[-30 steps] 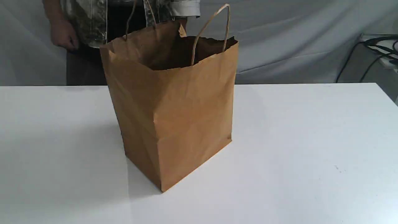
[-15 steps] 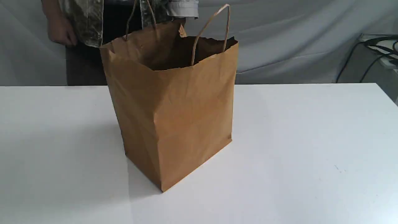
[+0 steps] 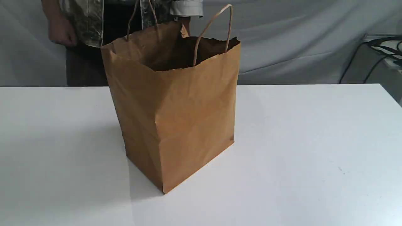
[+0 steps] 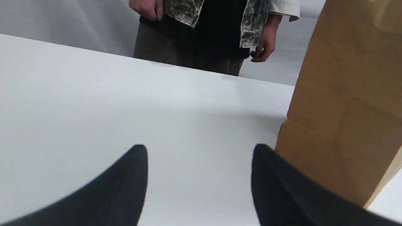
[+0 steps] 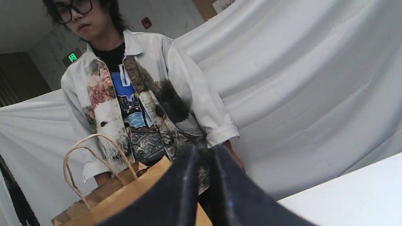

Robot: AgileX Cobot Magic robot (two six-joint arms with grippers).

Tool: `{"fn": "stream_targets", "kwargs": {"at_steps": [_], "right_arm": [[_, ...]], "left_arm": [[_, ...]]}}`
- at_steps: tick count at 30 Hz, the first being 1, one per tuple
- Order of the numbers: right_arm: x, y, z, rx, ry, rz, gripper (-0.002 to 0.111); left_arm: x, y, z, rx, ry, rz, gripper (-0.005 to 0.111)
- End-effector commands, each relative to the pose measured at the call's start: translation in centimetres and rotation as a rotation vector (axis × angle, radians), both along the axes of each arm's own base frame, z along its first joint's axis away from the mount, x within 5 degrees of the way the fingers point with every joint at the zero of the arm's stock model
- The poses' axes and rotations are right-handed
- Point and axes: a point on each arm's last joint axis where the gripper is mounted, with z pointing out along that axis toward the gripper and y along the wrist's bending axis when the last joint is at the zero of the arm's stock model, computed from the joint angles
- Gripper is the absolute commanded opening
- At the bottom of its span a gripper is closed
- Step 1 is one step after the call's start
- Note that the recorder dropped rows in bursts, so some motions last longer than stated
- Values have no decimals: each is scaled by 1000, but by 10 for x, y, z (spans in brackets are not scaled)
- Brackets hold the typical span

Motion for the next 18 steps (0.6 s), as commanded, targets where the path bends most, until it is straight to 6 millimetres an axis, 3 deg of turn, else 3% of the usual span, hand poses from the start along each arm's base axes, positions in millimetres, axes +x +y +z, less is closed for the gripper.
{"fn": "stream_targets", "kwargs": {"at_steps": [1, 13, 16, 18], "right_arm": [[0, 0, 0, -2, -7, 0, 7], [0, 0, 0, -2, -7, 0, 7], [0, 0, 0, -2, -7, 0, 7], [0, 0, 0, -2, -7, 0, 7]], "left_arm": [[0, 0, 0, -3, -9, 4, 52], [1, -1, 4, 40, -54, -13, 50], [1, -1, 5, 66, -72, -18, 36], [1, -1, 5, 66, -69, -17, 20]]}}
